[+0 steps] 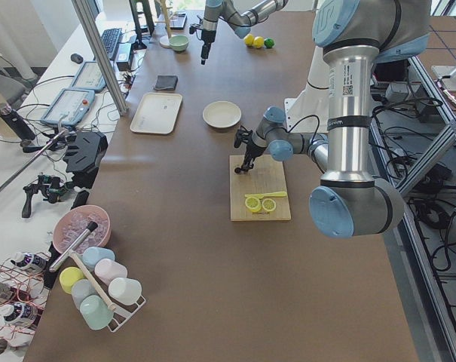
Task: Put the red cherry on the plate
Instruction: 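Carry the cherries over the plate with the left gripper while the right arm retracts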
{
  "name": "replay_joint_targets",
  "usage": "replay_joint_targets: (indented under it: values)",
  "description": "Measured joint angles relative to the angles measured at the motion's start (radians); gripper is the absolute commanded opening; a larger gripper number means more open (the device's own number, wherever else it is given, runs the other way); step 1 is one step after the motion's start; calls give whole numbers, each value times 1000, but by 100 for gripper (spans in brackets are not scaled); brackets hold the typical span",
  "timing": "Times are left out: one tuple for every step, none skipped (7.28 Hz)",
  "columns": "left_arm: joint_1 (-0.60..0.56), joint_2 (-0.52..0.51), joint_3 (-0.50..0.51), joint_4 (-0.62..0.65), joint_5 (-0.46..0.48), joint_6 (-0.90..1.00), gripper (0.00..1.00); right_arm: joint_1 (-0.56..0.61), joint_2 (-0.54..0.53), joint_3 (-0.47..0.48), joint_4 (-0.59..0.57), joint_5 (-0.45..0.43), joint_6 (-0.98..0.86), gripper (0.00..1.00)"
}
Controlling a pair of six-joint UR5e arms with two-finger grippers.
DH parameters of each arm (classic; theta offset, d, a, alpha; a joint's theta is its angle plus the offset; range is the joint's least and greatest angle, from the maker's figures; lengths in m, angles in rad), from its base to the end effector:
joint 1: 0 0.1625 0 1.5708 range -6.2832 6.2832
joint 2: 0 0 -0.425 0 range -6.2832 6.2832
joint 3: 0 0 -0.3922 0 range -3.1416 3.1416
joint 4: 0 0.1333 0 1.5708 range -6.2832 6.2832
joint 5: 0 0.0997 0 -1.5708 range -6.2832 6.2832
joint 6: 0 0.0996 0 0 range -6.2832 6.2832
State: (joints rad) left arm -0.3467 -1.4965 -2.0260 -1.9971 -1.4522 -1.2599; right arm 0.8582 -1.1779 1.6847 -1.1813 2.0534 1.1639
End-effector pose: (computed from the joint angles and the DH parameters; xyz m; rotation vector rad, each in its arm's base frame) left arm 0.3955 -0.2972 0.4369 0.3665 0.7270 -0.0817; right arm -0.3504 -0.5388 0.3420 0.1566 -0.9739 0.1980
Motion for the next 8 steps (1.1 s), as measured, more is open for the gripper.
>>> replay_joint_targets:
  values:
    - [-2, 0, -9, 1, -1, 1, 0, 12, 1, 1, -9, 9, -5, 99]
    - [-14, -1, -25, 2, -18, 5, 0, 39, 3, 5, -40, 28, -16, 99]
    - [-42, -6, -37, 4, -59, 9, 0, 80, 2, 9, -83, 53, -57, 99]
    - [-81, -39, -40, 19, -101, 10, 0, 143, -16, 14, -147, 78, -167, 99]
    - [-110, -131, -37, 82, -121, 11, 0, 207, -49, 16, -219, 91, -309, 99]
    - [-126, -262, -32, 195, -127, 8, 0, 268, -91, 14, -273, 98, -446, 99]
    - [-131, -402, -19, 319, -128, 3, 0, 328, -147, 12, -300, 121, -556, 99]
    - [-130, -503, 4, 392, -126, 0, 0, 384, -208, 10, -308, 162, -645, 99]
